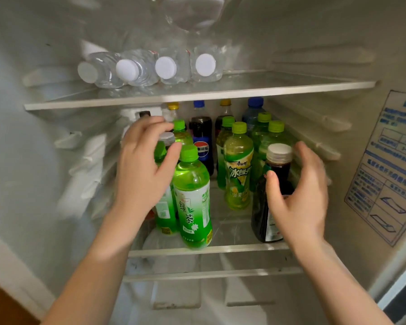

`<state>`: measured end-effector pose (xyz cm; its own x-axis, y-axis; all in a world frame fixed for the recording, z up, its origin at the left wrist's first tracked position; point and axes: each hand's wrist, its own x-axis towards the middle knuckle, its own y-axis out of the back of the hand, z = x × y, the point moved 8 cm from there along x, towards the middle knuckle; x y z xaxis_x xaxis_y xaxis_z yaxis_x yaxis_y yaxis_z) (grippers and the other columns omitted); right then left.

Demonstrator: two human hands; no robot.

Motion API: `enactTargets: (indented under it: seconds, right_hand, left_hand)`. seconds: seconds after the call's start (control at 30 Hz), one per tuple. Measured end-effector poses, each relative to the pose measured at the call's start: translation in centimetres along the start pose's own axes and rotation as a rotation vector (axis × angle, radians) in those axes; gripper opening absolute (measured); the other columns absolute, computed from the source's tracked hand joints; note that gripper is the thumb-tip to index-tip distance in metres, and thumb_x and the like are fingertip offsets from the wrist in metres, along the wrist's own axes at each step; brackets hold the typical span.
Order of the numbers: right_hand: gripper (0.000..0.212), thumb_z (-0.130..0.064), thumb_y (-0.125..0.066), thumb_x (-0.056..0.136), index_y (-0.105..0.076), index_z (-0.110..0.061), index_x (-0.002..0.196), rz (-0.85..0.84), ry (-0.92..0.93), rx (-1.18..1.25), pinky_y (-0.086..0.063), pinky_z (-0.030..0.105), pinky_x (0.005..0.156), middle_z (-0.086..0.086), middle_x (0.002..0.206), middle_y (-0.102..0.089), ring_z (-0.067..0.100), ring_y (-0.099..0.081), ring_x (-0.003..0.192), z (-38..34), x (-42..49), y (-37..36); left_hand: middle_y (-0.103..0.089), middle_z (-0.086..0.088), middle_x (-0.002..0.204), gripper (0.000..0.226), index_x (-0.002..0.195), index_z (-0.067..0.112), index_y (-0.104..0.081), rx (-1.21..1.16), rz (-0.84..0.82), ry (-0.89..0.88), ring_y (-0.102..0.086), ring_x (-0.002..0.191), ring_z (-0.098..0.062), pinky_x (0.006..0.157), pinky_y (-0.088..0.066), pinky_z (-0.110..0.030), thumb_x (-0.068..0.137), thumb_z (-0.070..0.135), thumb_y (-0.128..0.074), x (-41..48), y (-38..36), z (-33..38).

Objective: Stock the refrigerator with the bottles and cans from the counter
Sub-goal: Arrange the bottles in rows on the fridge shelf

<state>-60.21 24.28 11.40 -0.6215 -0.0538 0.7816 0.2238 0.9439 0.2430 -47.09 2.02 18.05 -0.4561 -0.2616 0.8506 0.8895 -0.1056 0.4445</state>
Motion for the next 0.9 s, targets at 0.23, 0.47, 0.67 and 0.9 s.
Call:
enactTargets:
  seconds: [0.23, 0.47, 0.67, 0.9]
  right_hand:
    - [0.038, -0.021, -0.059, 0.088, -0.054, -0.008, 0.123, -0.248, 0.230, 0.143, -0.046, 0.027, 0.094, 0.002, 0.118, -0.059, 0.010, -0.053, 0.111, -6.4, -0.5, -4.4]
    - [0.073, -0.046, -0.074, 0.073, -0.044, -0.020, 0.135, -0.597, 0.113, 0.137, -0.045, 0.023, 0.093, -0.007, 0.127, -0.055, 0.005, -0.051, 0.113, -7.7, -1.3, -10.5]
    - [0.071, -0.041, -0.080, 0.068, -0.053, -0.016, 0.128, -0.555, 0.096, 0.040, -0.046, 0.022, 0.090, -0.002, 0.119, -0.060, 0.011, -0.058, 0.107, -7.0, -0.1, -10.8]
    - [0.074, -0.042, -0.077, 0.070, -0.050, -0.012, 0.132, -0.417, 0.085, -0.169, -0.034, 0.021, 0.087, 0.006, 0.124, -0.060, 0.020, -0.053, 0.114, -5.7, 0.7, -9.9]
  left_hand:
    - [-0.046, 0.004, 0.140, 0.047, 0.139, 0.021, -0.043, -0.131, -0.012, 0.293, -0.035, 0.124, 0.003, 0.107, -0.030, -0.026, 0.094, 0.034, -0.047, -3.6, -1.7, -6.1]
    - [-0.038, 0.014, 0.144, 0.071, 0.147, 0.023, -0.026, -0.330, -0.090, 0.202, -0.031, 0.131, 0.015, 0.106, -0.028, -0.007, 0.087, 0.035, -0.060, -4.7, -3.4, -6.5]
    - [-0.040, 0.008, 0.147, 0.074, 0.148, 0.025, -0.025, -0.327, -0.130, 0.245, -0.034, 0.134, 0.004, 0.111, -0.032, -0.021, 0.086, 0.039, -0.064, -5.0, -3.2, -7.4]
    - [-0.046, 0.010, 0.140, 0.069, 0.147, 0.029, -0.028, -0.337, -0.051, 0.299, -0.038, 0.131, 0.001, 0.110, -0.037, -0.034, 0.087, 0.032, -0.064, -6.3, -0.3, -8.4]
